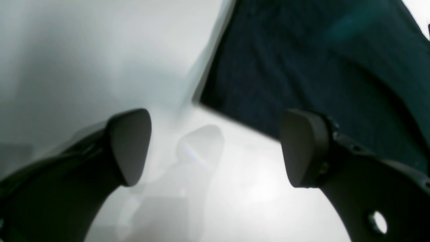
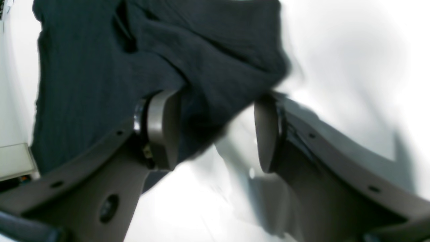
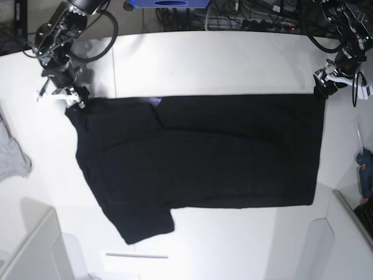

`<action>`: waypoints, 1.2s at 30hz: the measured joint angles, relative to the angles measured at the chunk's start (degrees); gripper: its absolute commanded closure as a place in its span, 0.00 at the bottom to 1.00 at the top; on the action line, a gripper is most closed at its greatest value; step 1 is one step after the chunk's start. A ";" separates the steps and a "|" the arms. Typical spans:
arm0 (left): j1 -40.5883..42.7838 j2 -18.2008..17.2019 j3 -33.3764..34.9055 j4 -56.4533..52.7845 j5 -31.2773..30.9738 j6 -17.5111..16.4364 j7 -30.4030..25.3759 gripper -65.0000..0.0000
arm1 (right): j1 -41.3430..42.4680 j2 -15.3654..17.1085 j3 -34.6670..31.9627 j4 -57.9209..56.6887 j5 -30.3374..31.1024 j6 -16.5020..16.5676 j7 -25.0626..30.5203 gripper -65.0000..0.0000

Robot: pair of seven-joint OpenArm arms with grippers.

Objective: Fold the T-shirt properly
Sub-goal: 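Hold both shoulder corners and pull the shirt further toward the robot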

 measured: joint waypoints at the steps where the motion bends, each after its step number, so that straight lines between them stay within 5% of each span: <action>1: -0.66 0.00 0.00 -0.85 1.16 0.00 -0.07 0.11 | 0.24 0.15 0.00 -0.46 0.48 0.42 0.02 0.49; 6: -3.39 0.31 0.00 -3.41 5.29 0.02 -0.02 0.11 | 1.36 0.57 0.00 -2.64 1.09 0.81 1.16 0.49; 26: -8.63 0.79 5.05 -7.98 4.55 -0.42 -1.99 0.13 | 1.68 0.61 -0.26 -3.02 1.09 0.83 1.44 0.49; 28: -8.63 0.79 5.05 -8.00 4.61 -0.42 -1.88 0.24 | 1.66 0.57 -0.26 -3.02 1.09 0.83 2.23 0.49; 34: -8.59 0.98 5.09 -8.41 5.27 -0.17 -0.24 0.82 | 1.66 0.48 -0.37 -3.13 1.05 0.83 3.28 0.50; 36: -8.48 1.09 5.16 -8.50 5.29 -0.15 0.00 0.95 | 1.66 0.46 -0.37 -3.15 0.61 0.83 3.41 0.61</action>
